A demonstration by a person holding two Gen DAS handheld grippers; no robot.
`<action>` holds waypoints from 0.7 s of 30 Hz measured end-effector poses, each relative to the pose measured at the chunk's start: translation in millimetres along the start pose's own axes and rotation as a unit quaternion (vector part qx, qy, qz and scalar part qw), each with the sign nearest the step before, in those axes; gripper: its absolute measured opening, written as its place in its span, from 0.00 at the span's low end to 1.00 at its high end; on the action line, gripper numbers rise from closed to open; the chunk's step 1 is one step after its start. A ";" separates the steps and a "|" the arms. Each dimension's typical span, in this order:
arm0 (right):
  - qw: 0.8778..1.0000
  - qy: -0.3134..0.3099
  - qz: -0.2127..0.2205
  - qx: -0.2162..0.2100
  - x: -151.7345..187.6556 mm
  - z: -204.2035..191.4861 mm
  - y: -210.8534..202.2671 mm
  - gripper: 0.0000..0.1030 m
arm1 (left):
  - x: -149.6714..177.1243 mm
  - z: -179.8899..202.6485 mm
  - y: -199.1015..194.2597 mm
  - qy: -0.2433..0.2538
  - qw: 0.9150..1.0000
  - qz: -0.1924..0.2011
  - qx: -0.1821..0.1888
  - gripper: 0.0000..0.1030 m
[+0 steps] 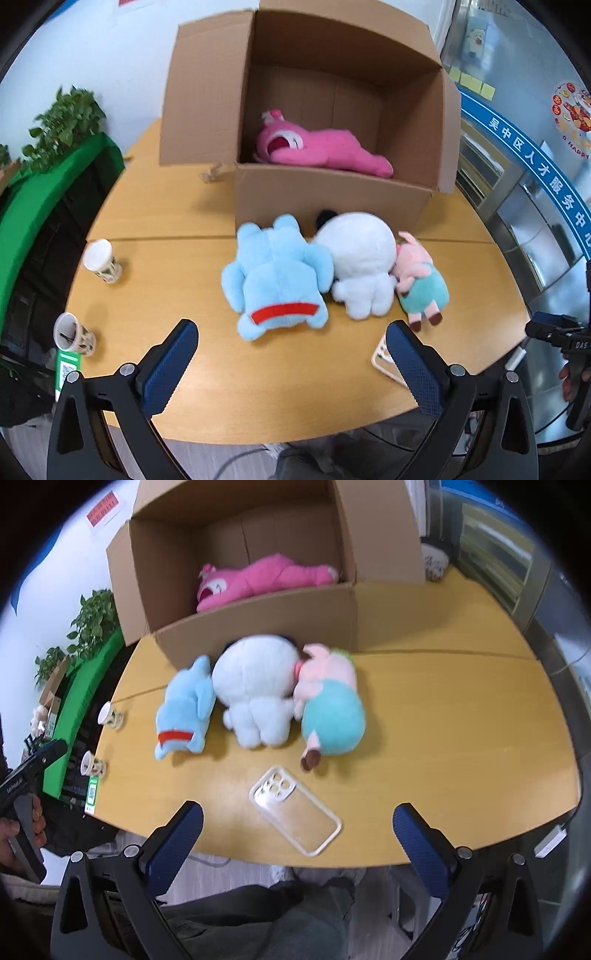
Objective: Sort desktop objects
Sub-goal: 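Open both tools, release the bear and withdraw from the box, then lower the right tool to the clear phone case and close on its rim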
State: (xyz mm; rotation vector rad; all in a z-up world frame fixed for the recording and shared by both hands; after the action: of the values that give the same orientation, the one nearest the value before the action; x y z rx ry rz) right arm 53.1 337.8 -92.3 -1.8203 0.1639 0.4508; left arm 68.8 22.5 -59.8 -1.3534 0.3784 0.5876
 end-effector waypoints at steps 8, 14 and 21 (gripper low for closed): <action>0.998 -0.045 -0.046 -0.006 32.7 16.3 43.8 1.00 | 16.7 42.3 49.2 0.000 0.996 -0.054 0.074 1.00; 0.995 -0.070 -0.061 -0.035 46.2 35.9 86.9 1.00 | 38.3 79.5 108.2 -0.004 0.989 -0.113 0.096 1.00; 0.995 -0.062 -0.068 -0.025 64.9 60.4 129.8 0.99 | 69.1 120.3 183.8 0.050 0.977 -0.182 0.096 0.97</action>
State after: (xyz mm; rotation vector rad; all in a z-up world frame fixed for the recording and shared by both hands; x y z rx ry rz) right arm 55.4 364.1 -247.2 -1.8334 -0.0584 0.4739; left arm 5.2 172.0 -223.1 -1.2293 0.2529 0.1740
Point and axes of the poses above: each gripper's, at about its wrist camera, not at the fingertips, and y roughly the way its jaws point, z to its right, x to its underside, the point moved 10 cm from there along y, roughly the way its jaws point, and after that the axes turned 1 degree about z, right-handed, at the moved point
